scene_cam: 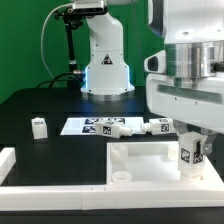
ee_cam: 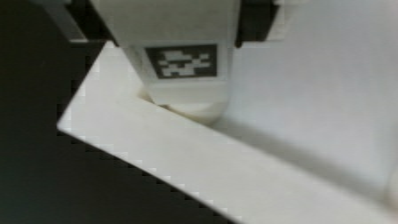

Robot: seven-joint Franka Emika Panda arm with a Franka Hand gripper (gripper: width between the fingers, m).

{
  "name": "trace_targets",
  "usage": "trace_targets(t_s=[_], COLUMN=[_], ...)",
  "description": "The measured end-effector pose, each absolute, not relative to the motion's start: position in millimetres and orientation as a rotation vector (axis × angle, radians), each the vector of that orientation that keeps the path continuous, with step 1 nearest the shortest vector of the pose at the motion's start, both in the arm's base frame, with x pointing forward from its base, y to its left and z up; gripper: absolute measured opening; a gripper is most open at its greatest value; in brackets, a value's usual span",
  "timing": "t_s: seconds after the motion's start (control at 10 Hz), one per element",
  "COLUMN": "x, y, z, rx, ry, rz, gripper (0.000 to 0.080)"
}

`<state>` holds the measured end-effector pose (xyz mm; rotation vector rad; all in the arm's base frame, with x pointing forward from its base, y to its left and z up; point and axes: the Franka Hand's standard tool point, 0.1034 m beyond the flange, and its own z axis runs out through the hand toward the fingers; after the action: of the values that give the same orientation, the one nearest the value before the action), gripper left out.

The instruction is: Assemble one leg

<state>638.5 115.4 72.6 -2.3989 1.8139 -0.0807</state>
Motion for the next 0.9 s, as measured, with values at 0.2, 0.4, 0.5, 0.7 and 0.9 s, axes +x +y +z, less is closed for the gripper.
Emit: trace_targets(t_s=[0.2,0.4,0.5,0.7,0.9], x=[636,636,636,637,636], y=[117,116,114,107,107], z=[72.6,72.1,71.5,73.0,72.6], rx=[-2.181,-2.196,-2.378,-2.737,-2.818], ry=[1.997,1.981,1.783,1.235,1.057], rz=[-0.070,-0.071,-0.103,-0.166,-0.178], gripper=[0.0287,0.0287,0.0469,0.0585,0.0646])
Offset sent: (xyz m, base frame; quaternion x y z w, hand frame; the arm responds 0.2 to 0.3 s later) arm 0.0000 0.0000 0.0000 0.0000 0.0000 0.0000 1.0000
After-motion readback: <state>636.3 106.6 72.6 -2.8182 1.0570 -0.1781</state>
